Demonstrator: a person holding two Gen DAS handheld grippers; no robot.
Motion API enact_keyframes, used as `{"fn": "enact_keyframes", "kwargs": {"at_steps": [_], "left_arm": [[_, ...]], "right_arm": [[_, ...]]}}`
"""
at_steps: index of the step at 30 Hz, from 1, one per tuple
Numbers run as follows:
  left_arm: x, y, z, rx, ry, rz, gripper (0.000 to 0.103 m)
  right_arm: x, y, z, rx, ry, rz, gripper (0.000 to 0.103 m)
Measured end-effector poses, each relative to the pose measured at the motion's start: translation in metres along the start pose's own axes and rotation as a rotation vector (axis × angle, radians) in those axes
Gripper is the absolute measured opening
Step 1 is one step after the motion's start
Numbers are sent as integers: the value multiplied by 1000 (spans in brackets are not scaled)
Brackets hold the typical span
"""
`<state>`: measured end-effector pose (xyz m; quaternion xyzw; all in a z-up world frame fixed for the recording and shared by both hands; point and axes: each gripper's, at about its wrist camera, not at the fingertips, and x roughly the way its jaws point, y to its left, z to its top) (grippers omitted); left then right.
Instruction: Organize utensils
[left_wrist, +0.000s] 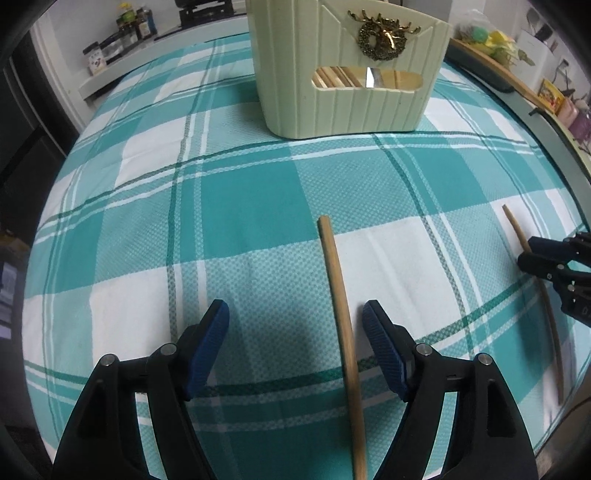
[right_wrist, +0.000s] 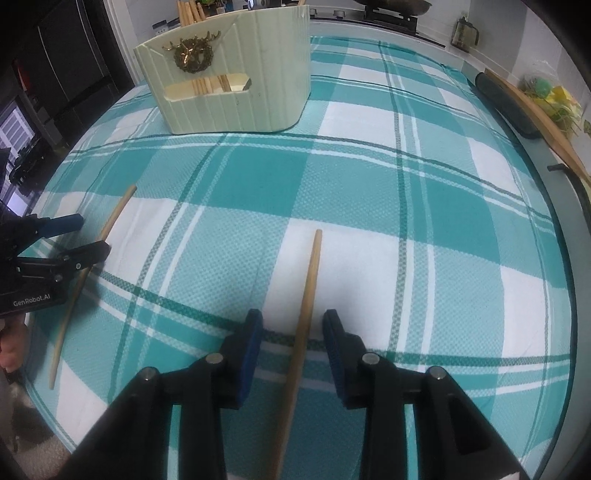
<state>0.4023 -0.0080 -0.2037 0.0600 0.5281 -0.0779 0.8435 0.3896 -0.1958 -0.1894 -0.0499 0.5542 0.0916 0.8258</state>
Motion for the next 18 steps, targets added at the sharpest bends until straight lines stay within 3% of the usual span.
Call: {"fn": "enact_keyframes", "kwargs": {"at_steps": [3, 4, 7, 8, 12, 18], "left_arm": [[1, -5, 6, 12, 12, -11, 58], [0, -9, 8, 18, 16, -23, 46], [-2, -18, 9, 29, 14, -38, 14], [-3, -19, 8, 26, 11, -46, 7], [-19, -12, 5, -16, -32, -64, 6], [-85, -1, 1, -44, -183, -92, 6]], "right_arm": [[5, 0, 11, -16, 5, -26, 15], [6, -1, 15, -18, 7, -26, 10], [9, -5, 23, -1, 3, -9, 7], [9, -7, 24, 8, -2, -6, 7], [-1, -11, 24, 52, -66, 42, 6], [-57, -4, 14, 58, -237, 82, 6]]}}
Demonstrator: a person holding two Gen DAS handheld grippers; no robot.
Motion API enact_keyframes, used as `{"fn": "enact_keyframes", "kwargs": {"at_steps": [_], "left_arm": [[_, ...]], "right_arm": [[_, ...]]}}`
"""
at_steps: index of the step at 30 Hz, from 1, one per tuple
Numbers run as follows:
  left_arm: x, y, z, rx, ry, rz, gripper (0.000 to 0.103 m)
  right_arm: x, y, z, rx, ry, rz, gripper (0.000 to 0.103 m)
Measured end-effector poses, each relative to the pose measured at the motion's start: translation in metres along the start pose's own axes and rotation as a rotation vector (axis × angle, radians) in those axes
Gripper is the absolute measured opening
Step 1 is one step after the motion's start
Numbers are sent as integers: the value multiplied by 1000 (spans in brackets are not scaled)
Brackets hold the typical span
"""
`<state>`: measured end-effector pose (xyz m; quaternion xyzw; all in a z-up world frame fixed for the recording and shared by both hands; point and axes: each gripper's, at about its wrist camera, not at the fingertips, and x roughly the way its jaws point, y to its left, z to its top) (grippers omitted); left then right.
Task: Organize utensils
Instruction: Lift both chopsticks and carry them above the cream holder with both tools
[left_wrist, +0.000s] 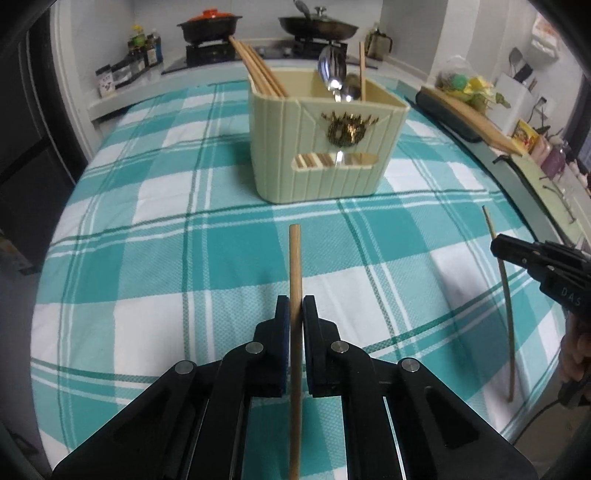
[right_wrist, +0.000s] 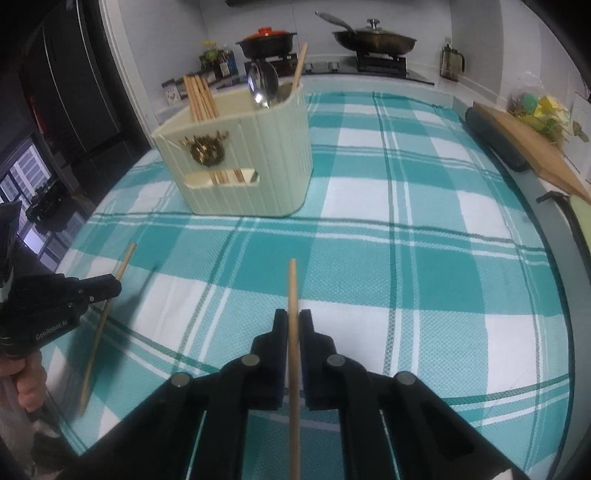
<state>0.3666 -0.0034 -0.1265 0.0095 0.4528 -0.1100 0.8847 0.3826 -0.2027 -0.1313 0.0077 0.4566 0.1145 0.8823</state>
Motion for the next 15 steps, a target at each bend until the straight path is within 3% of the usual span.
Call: {"fn": "enact_keyframes", "kwargs": {"at_steps": [8, 15], "left_arm": [[-94, 2, -5, -26, -200, -60, 6], [-124, 5, -9, -53, -277, -87, 5]], "right_arm": [[-80, 19, -1, -18, -200, 76, 6], [-120, 37, -12, -58, -327, 76, 6]]}}
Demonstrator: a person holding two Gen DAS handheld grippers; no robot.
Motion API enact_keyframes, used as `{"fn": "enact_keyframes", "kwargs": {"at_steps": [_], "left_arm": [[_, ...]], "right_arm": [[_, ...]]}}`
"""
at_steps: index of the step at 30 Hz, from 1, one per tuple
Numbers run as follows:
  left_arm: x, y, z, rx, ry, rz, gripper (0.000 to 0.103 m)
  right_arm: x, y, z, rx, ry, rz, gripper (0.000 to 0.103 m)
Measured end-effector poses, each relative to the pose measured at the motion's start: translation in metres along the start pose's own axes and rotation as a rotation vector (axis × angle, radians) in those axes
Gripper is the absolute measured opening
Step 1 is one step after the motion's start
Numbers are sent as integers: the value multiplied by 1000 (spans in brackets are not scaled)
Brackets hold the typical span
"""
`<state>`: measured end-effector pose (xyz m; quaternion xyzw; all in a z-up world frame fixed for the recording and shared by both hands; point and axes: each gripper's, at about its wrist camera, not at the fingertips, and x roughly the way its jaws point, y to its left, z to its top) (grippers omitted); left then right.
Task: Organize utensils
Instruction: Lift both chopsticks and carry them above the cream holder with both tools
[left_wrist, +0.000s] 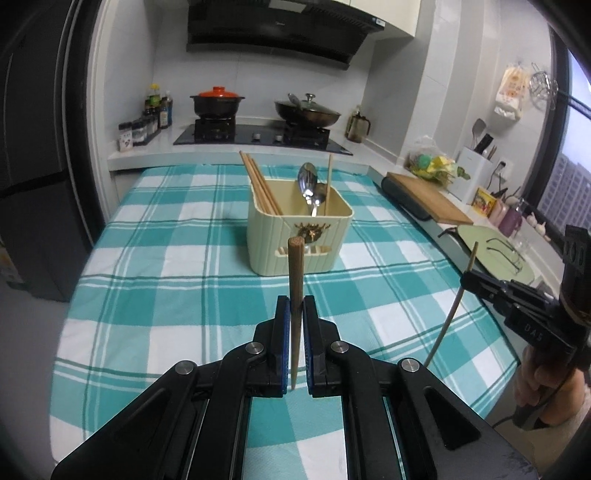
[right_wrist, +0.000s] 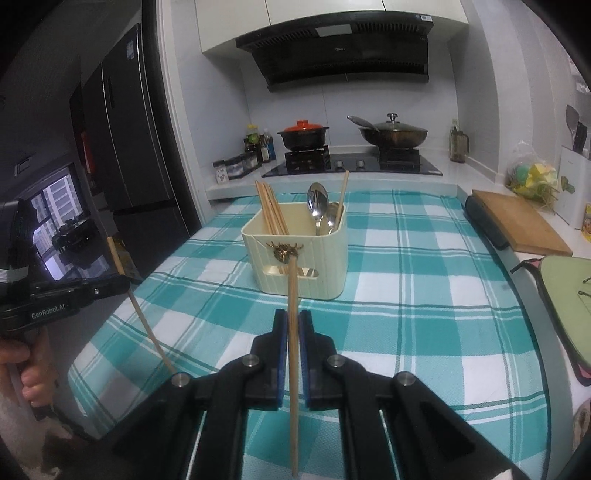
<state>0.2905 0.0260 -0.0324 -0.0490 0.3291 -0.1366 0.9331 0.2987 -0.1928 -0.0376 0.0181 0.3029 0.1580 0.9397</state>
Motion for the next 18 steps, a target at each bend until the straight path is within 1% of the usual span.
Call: {"fn": "enact_keyframes", "kwargs": {"at_steps": [4, 8, 18], "left_arm": [[-7, -1, 4, 0, -21, 0, 5], [-12, -1, 6, -7, -34, -6, 5], [-22, 1, 17, -13, -55, -28, 5]], "right_arm": [[-10, 9, 2, -18, -49, -4, 6], [-16, 11, 6, -12, -79, -2, 6], [-26, 15, 17, -17, -113, 5, 6]]}}
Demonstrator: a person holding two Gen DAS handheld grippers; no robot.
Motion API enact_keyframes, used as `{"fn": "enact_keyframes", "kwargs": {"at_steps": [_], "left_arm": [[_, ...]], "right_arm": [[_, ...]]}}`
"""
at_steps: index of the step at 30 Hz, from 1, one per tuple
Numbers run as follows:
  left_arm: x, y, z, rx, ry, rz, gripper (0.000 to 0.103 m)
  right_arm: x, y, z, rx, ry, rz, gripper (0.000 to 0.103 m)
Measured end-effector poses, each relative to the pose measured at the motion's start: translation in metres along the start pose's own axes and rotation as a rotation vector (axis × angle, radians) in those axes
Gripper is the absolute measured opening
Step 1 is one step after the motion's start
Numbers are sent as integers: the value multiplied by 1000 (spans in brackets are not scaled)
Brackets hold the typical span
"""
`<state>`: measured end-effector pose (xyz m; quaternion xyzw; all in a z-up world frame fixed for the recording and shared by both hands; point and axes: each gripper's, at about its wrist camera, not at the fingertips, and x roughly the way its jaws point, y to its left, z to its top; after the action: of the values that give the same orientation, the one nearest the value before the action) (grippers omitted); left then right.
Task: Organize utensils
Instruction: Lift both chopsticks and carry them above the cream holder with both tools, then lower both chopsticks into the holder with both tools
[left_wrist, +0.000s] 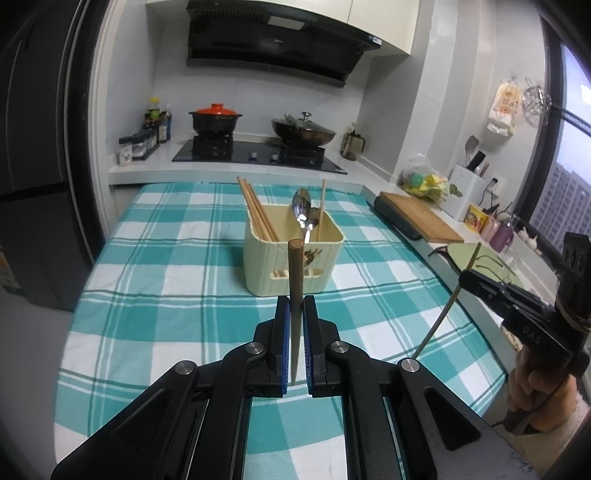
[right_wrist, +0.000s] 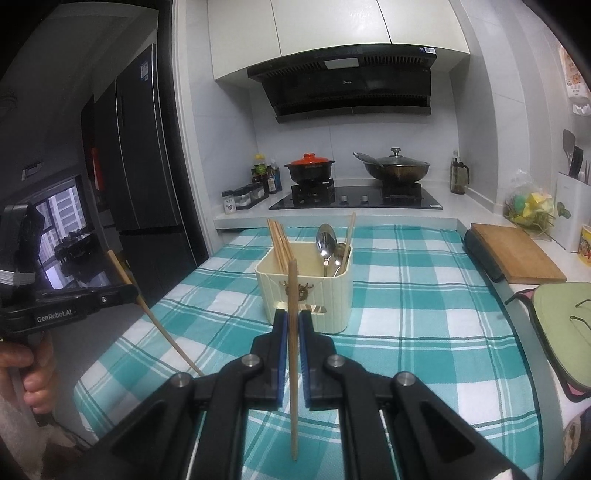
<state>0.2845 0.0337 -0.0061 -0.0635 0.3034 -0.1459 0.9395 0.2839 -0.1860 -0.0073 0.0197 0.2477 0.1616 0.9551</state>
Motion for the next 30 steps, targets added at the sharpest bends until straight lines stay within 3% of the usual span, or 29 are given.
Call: {"fn": "enact_keyframes", "kwargs": {"at_steps": [10, 16, 24, 30], "left_arm": [[-6, 9, 27, -21, -18, -28, 5], [-13, 17, 61, -30, -49, -51, 5], [-3, 26, 128, -37, -115, -14, 5], [25, 25, 172, -57, -172, 19, 5]], "right_arm": [[4, -6, 22, 0, -13, 0, 6], [8, -9, 45, -28, -28, -10, 6], [19, -12, 99, -88, -94, -36, 6], [54, -27, 149, -61, -129, -30, 6]]}}
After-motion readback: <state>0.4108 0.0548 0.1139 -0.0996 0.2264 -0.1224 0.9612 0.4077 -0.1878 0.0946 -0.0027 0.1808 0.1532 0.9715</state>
